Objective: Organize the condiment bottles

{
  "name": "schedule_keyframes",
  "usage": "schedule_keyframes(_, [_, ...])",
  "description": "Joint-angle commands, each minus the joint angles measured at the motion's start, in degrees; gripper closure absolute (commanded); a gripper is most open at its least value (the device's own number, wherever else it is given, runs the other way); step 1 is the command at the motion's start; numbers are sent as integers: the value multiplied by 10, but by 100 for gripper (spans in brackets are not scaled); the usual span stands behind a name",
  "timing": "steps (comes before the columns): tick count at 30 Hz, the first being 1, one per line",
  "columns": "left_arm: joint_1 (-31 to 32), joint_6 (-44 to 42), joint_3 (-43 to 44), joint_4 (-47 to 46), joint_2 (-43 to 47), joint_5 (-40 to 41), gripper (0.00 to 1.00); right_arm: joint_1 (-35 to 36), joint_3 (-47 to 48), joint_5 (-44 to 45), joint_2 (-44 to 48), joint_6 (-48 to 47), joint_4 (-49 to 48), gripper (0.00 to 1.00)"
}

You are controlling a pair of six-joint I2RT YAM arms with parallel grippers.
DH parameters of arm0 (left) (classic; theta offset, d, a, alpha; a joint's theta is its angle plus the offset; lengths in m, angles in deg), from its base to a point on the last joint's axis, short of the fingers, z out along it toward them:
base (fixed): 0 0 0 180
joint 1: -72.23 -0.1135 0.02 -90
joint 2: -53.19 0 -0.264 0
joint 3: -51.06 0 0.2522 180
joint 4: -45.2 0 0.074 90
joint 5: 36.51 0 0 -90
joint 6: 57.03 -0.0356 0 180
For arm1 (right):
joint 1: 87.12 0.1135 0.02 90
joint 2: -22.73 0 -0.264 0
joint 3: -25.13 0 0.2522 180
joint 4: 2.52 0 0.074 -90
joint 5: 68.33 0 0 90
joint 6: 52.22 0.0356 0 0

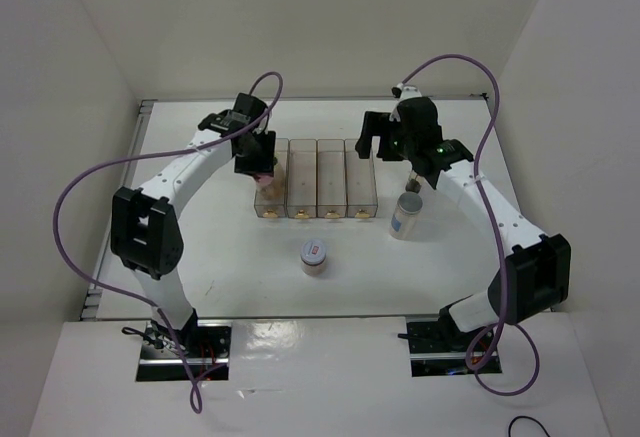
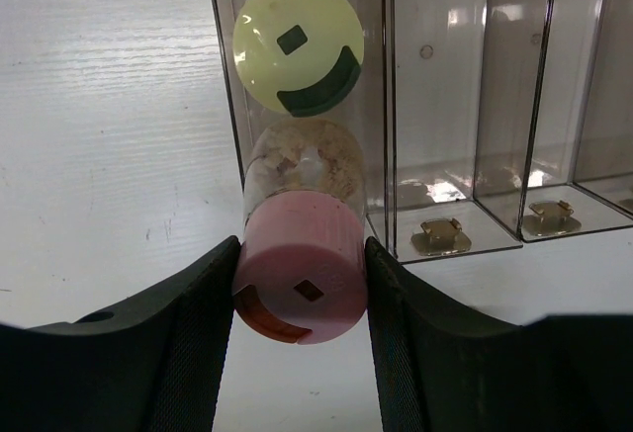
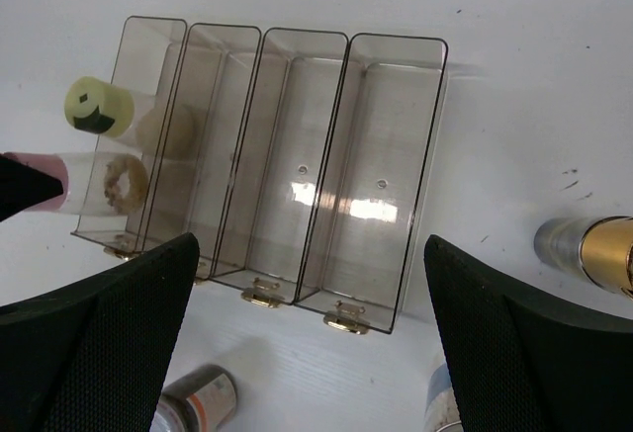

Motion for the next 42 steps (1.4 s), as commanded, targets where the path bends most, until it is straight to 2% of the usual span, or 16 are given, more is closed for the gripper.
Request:
schedule_keyframes(1, [7,-16,-3,-23,-14,11,63,-3,-9,-22,28,-23,-26,1])
schedule_keyframes(4, [13,-22,-3,-23,-26,17,62,-3,-9,-14,28,-28,-21,1])
schedule_keyframes(12, [28,-27,2,-17,-43,33,45,-3,-4,-9,16,-28,-21,1])
schedule_keyframes(14, [28,-27,2,-17,-43,33,38,-3,-4,-9,10,-28,-21,1])
schedule_keyframes(15, [34,-27,2,-17,-43,33,30,-3,-4,-9,10,-28,-21,1])
schedule_keyframes(18, [39,-22,2,-12,-43,33,25,-3,-4,-9,10,-28,-21,1])
schedule_keyframes(23, [51,-10,14,-5,-43,53,8,-3,-4,-9,5,-28,-21,1])
schedule_keyframes(30, [63,-5,73,47,-4,76,4,-3,-4,3,16,-34,-26,1])
schedule_keyframes(32, [69,-5,101,74,4,76,0,-3,-4,3,22,-34,-26,1])
schedule_keyframes(35, [81,-32,120,95,39,55,0,-3,-4,14,30,-34,-26,1])
schedule_keyframes(38, [93,-65,105,91,84,-7,0,-3,1,47,36,-27,-26,1])
schedule_keyframes(41, [99,-72,44,58,122,-82,0,-22,7,72,36,-2,-13,1])
schedule_keyframes(42, [99,-72,10,48,129,-132,0,-28,7,72,36,-2,-8,1])
